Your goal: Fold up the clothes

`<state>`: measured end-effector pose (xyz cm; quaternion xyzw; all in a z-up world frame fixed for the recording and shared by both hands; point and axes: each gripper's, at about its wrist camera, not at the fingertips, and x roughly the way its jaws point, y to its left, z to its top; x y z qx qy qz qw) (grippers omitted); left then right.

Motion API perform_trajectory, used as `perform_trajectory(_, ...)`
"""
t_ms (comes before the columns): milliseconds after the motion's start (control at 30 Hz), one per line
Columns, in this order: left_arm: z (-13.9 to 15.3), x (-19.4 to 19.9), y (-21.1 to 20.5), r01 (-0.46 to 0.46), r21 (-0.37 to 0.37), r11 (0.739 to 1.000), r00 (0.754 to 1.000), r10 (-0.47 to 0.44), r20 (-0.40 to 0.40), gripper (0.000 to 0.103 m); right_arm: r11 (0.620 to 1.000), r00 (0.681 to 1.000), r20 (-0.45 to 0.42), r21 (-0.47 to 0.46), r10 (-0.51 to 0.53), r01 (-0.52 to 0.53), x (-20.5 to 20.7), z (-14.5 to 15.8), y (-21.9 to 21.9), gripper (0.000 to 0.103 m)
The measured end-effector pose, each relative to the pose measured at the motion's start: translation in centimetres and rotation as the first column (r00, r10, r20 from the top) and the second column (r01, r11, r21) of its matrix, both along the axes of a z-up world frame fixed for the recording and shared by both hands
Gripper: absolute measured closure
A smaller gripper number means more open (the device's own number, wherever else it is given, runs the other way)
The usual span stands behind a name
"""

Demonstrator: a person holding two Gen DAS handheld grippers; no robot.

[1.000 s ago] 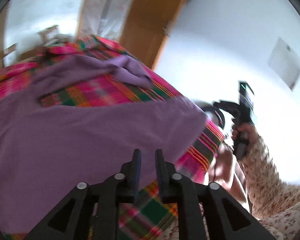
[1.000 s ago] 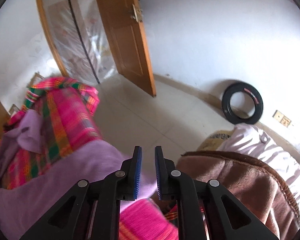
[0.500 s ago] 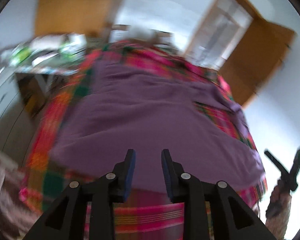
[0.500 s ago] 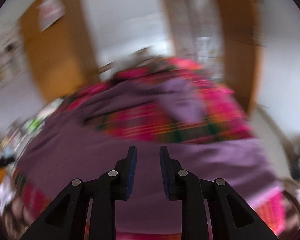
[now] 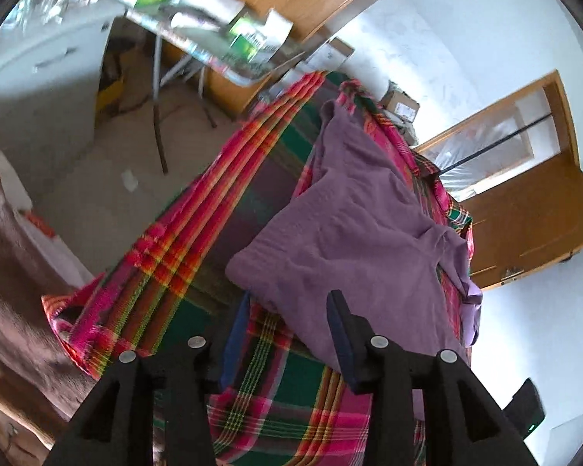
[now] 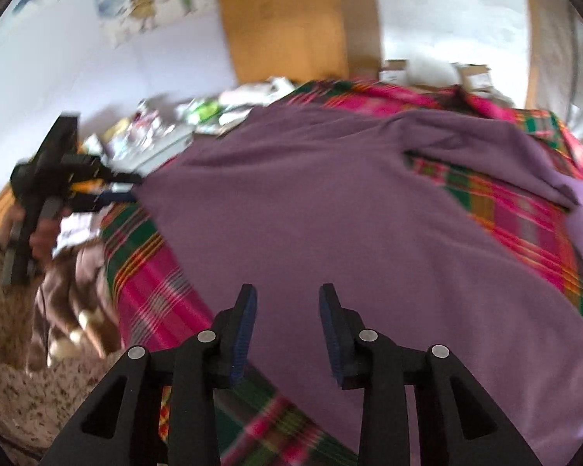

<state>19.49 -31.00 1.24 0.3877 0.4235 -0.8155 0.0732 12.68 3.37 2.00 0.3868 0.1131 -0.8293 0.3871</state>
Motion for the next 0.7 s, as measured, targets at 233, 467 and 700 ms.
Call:
perform_trajectory(233, -1.3, -0.5, -1.0, -0.033, 0.099, 0.995, 0.999, 0.032, 0.005, 0.060, 0.993, 0.995, 0.006, 0.069, 0.101, -0.101, 1.0, -1.5, -3.6, 0.068)
perform_trajectory(467, -1.6, -1.5, -1.3, -0.053, 0.132, 0.990, 0.999, 0.053, 0.005, 0.060, 0.978, 0.989, -0.025, 0.154, 0.145, -0.140, 1.6, -2.5, -6.4, 0.068)
perform_trajectory(700, -1.8, -1.0, -1.2, -0.072, 0.162, 0.984, 0.997, 0.076, -0.016, 0.079, 0.980, 0.991, -0.040, 0.162, 0.128, -0.120, 1.7, -2.5, -6.4, 0.069)
